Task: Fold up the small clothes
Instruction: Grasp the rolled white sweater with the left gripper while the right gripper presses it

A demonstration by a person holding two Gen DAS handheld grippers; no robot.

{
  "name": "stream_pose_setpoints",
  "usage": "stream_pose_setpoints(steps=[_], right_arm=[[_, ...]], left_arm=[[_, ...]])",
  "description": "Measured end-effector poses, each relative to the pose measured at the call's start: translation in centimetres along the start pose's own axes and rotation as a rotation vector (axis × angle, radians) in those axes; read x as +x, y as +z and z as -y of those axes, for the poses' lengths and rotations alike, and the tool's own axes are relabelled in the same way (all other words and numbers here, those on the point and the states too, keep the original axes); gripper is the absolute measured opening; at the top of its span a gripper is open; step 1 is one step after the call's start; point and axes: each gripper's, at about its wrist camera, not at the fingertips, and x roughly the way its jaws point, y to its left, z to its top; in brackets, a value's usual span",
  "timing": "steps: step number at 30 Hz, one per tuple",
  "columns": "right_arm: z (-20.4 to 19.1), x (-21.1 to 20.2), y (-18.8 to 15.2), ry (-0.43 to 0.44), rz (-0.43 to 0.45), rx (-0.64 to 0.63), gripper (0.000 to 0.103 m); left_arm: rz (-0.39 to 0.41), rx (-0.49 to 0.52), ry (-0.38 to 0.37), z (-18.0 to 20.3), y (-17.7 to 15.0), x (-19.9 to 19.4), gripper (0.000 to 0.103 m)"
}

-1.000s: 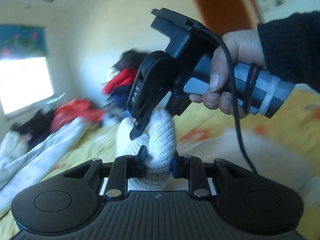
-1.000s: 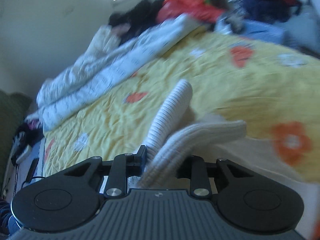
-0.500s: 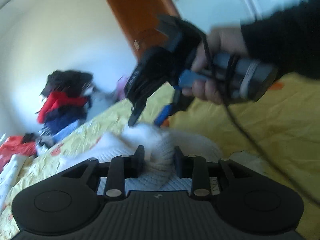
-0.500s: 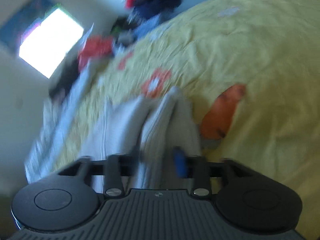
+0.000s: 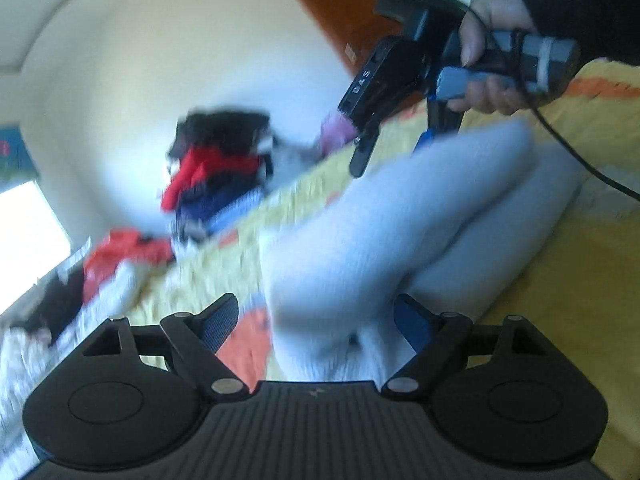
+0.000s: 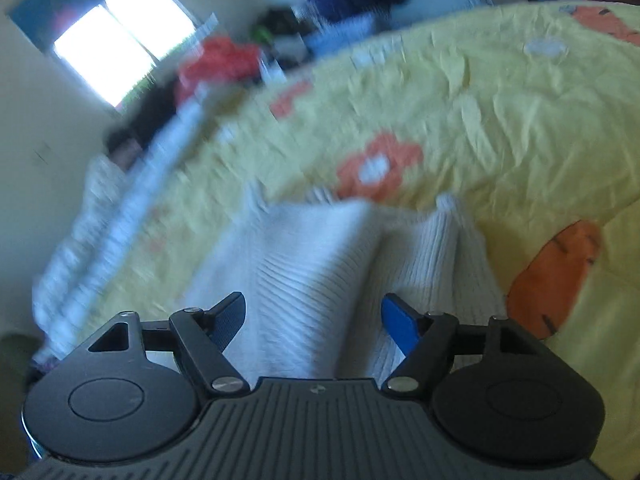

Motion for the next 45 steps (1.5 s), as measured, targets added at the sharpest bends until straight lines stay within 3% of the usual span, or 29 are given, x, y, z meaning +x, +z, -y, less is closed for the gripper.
stream_pose_setpoints(steps=[2,3,4,5,7,11,14,17,19,21,22,23,27,32,35,40,45], right_arm=[[-0.6,1.1,0.3,0.003,0.006,-0.026,0.065],[-0.9,1.1,0.2,0.001,0.010,-0.033,0.040],[-0.9,1.1,0.0,0.004,0.004,-0.027,0.018],[-0.7,0.8,0.1,0.011,0.008,-0.022,0.018],[-1.0,-1.0,-0.1,0.000,0.042,-0.060,0.017],[-0.2,-6.7,0.1,0.004,0.167,-0.119,0.014],[3.8,-4.7,-0.3,-0.073,0.075,-0.020,0.014],[4.2,-4.1,-1.7,-0.071,0.132,0.023,0.029],[4.0,-4.5,-2.1,-0.032,0.156,0.069,0.053],[3.8,-5.5,-2.6,0.017,0.172,0.105,0.067],[3.6,-6.3,-2.9,0.035,0.184,0.120,0.070],[3.4,-7.0,-3.2,0.043,0.192,0.127,0.070],[2.5,-9.5,-4.6,0.081,0.179,0.121,0.070],[0.8,-8.8,-7.3,-0.010,0.057,0.041,0.070],[0.1,-8.3,-8.5,-0.024,0.036,0.019,0.076],[-0.6,-9.4,-9.2,-0.014,0.041,0.007,0.073],[0.2,-11.9,-10.2,0.017,0.111,0.059,0.070]], left_arm=[[-0.014,-0.046,-0.008,0.1,-0.2,0.5,0.085],[-0.008,-0.053,-0.009,0.3,0.0,0.6,0.074],[0.001,-0.057,-0.019,0.1,0.5,1.0,0.051],[0.008,-0.062,-0.007,-0.2,0.8,0.9,0.049],[0.038,-0.065,-0.003,-0.3,1.6,0.8,0.035],[0.114,0.039,-0.013,0.6,1.8,0.8,0.034],[0.173,0.181,0.028,3.0,0.6,1.2,0.034],[0.186,0.210,0.045,3.3,0.7,1.3,0.035],[0.167,0.185,0.030,2.9,0.7,0.6,0.039],[0.159,0.186,0.022,2.4,0.5,0.2,0.040],[0.164,0.192,0.019,2.2,0.4,0.0,0.042],[0.171,0.196,0.018,2.0,0.2,-0.2,0.043],[0.184,0.214,0.031,2.2,-0.4,-0.8,0.066],[0.139,0.198,-0.005,2.3,-0.4,0.6,0.066],[0.102,0.149,-0.025,2.1,0.3,1.6,0.060],[0.074,0.114,-0.015,1.8,1.4,1.7,0.060],[0.063,0.113,-0.013,1.2,0.2,0.3,0.060]])
